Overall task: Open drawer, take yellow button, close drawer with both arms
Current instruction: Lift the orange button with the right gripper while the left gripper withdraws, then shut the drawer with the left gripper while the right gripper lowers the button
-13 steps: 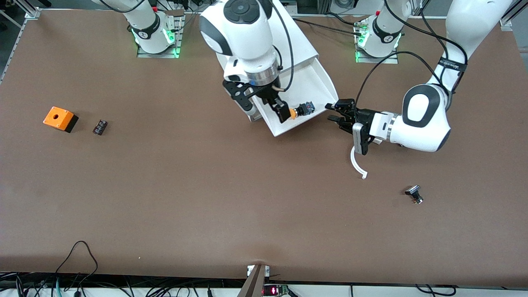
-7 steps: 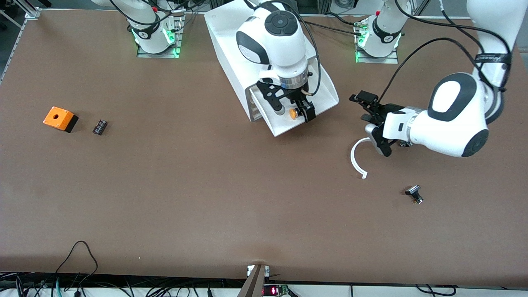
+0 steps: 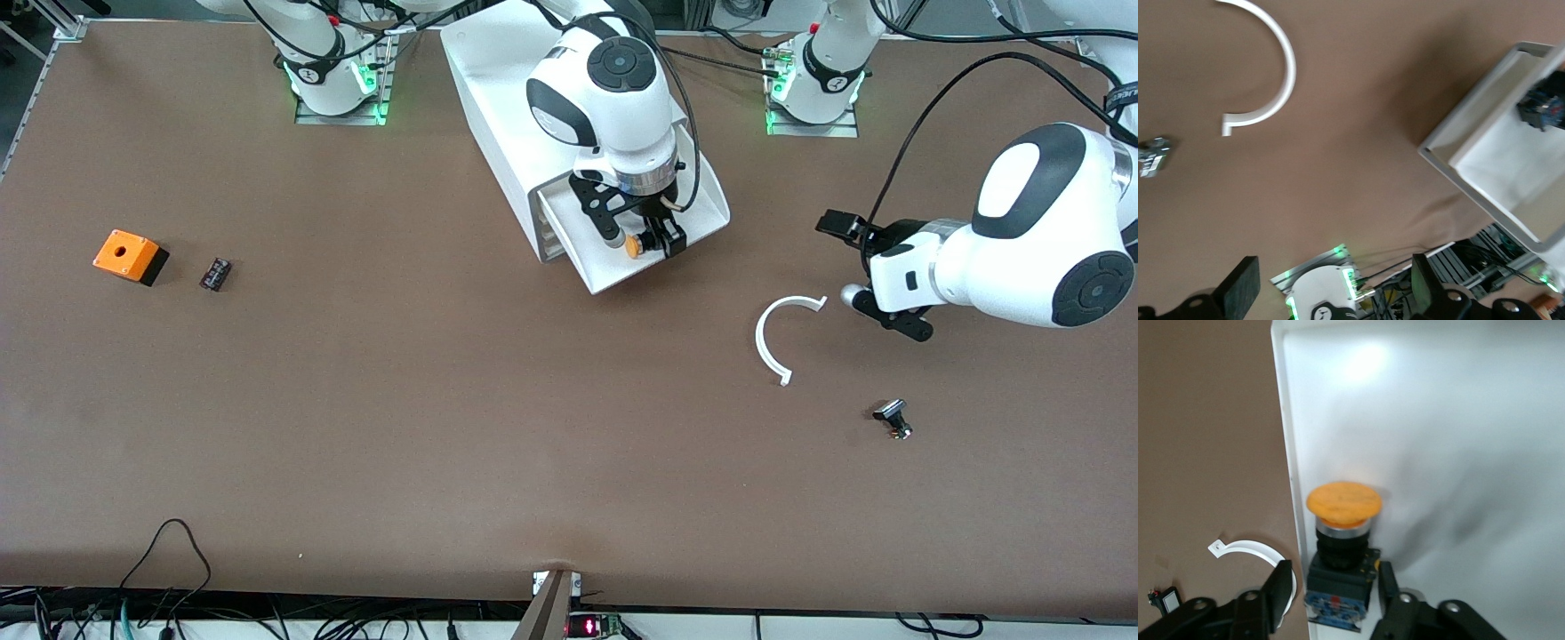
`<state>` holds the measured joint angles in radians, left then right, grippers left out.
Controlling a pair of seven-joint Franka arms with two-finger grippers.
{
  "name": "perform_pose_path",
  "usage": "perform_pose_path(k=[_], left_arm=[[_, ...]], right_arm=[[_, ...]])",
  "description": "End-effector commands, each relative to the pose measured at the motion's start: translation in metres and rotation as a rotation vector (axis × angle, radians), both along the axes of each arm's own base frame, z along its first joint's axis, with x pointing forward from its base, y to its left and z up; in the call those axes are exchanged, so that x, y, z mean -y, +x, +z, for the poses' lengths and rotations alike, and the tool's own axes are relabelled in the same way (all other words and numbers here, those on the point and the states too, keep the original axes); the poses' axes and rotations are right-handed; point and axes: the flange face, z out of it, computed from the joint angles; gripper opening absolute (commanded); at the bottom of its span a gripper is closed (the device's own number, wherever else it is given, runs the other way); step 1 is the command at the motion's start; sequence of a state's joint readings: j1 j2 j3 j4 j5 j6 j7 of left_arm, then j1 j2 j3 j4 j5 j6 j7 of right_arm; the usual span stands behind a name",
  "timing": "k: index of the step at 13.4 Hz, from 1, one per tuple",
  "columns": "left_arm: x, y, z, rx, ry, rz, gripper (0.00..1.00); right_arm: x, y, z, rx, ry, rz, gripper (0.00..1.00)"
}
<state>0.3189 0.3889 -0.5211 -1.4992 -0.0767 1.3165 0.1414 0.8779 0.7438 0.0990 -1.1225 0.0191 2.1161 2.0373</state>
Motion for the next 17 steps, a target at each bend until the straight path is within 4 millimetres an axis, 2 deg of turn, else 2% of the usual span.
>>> perform_pose_path(k=[1, 3, 4, 5, 6, 8, 10, 12, 14, 15, 17], left_arm=[[0.0, 0.004, 0.016, 0.033, 0.112, 0.005, 1.0], [-0.008, 0.007, 0.02, 0.044, 0.134, 0.033, 1.0], [-0.011, 0.012, 0.021, 0.053, 0.124, 0.035, 1.0], [-0.014, 0.016, 0.01, 0.035, 0.112, 0.036, 1.0], [-0.017, 0.02, 0.006, 0.038, 0.107, 0.043, 1.0], [-0.037, 0.04, 0.005, 0.066, 0.097, 0.079, 1.0], [-0.038, 0.054, 0.016, 0.106, 0.077, 0.09, 1.0], [-0.037, 0.056, 0.019, 0.12, 0.099, 0.144, 0.99], [-0.029, 0.054, 0.029, 0.109, 0.147, 0.286, 0.99], [-0.017, 0.054, 0.029, 0.104, 0.2, 0.377, 0.98], [0.04, 0.05, 0.039, 0.143, 0.28, 0.534, 0.98]], right_arm=[[-0.008, -0.005, 0.006, -0.022, 0.02, -0.011, 0.0], [-0.005, -0.006, 0.008, -0.041, 0.003, -0.007, 0.0], [-0.001, 0.001, 0.026, -0.04, 0.006, -0.012, 0.0], [0.006, 0.011, 0.044, -0.034, 0.011, -0.012, 0.0], [0.02, 0.026, 0.058, -0.014, 0.013, 0.015, 0.0], [0.05, 0.053, 0.084, 0.013, 0.033, 0.089, 0.0], [0.084, 0.078, 0.099, 0.035, 0.019, 0.199, 0.0], [0.131, 0.104, 0.112, 0.051, -0.044, 0.395, 0.0], [0.183, 0.127, 0.1, -0.001, -0.131, 0.62, 0.0], [0.21, 0.142, 0.096, -0.006, -0.161, 0.685, 0.0], [0.264, 0.168, 0.077, -0.008, -0.218, 0.808, 0.0]])
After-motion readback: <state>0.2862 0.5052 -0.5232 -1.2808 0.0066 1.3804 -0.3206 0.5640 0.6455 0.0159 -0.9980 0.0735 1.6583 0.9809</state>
